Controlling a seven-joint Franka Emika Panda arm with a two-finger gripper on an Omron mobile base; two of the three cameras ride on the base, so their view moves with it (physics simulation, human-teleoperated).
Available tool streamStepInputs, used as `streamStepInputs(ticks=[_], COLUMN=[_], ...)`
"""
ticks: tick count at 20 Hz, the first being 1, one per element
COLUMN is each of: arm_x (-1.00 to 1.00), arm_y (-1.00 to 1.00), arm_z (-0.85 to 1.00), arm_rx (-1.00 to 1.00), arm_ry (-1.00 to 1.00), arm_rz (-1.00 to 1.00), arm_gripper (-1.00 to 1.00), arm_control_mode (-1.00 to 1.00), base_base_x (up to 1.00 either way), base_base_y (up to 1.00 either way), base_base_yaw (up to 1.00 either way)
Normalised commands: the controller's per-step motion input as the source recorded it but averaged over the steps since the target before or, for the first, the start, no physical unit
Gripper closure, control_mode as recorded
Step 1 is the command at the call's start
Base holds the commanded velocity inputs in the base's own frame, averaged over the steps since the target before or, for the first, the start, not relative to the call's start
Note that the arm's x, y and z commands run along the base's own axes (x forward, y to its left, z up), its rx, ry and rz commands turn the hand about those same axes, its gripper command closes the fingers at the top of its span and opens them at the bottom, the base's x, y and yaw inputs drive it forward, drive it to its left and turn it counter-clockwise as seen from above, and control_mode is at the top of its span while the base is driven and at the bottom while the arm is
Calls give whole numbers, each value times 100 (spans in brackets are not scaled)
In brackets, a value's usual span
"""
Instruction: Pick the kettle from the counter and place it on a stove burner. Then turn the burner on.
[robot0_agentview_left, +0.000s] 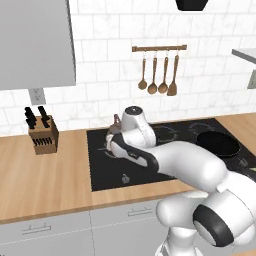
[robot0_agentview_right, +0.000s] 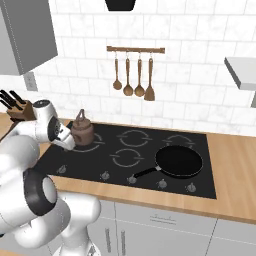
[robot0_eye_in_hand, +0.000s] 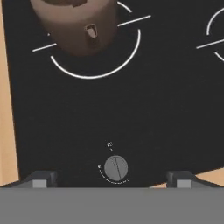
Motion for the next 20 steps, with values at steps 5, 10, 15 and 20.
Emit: streamStepInputs(ticks=[5,10,15,20], arm_x=[1,0,-9,29], arm_y=[5,24,11,0], arm_z=[-83,-46,-21,-21], arm_rx=[8,-3,-14,-12], arm_ry=[36,29,2,-19], arm_rz=[11,13,2,-1], arm_gripper=[-100,-100,-100,-100], arm_control_mode=[-100,-100,-100,-100], base_base_x=[0,0,0,0], base_base_y=[0,0,0,0], base_base_yaw=[0,0,0,0])
